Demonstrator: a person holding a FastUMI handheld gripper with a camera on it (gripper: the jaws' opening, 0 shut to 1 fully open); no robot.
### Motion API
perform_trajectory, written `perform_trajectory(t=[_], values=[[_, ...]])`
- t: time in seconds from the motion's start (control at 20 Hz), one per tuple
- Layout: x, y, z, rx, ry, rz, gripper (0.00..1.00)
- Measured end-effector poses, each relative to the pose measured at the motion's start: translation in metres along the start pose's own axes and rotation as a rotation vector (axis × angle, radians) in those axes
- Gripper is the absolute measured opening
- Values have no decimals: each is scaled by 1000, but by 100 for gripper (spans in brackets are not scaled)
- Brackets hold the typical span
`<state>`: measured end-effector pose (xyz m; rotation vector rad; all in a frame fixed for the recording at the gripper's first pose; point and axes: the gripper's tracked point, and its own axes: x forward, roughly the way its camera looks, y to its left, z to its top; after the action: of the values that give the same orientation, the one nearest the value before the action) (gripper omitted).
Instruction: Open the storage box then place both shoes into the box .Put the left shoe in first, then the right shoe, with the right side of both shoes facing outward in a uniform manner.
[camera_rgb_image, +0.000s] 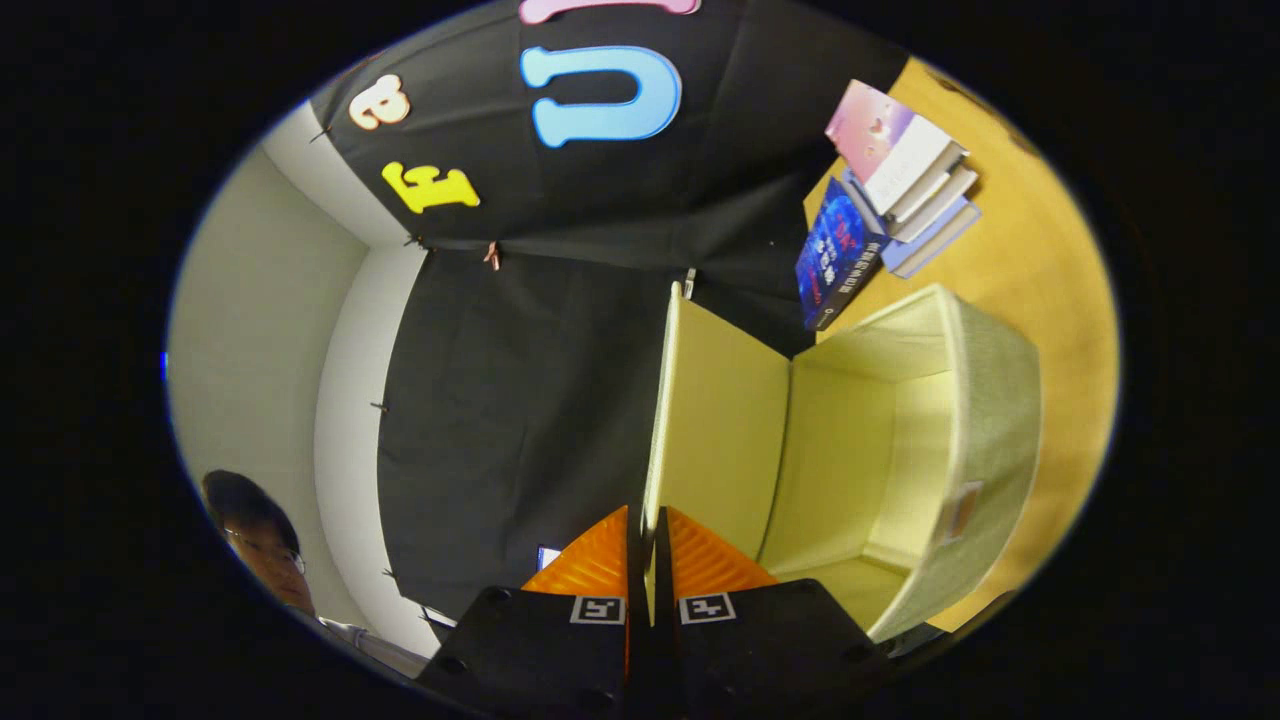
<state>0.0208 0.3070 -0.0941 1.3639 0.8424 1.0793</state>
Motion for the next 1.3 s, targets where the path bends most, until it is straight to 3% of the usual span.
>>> perform_trajectory(t=[0.3, 0.65, 0.95, 1.1, 1.3], values=[[81, 32, -28, -71, 47, -12, 7], [137, 23, -53, -78, 96, -58, 12], [152, 4, -66, -78, 126, -108, 53], [140, -4, -61, -121, 113, -153, 86], [108, -25, -50, -254, 74, -279, 90]])
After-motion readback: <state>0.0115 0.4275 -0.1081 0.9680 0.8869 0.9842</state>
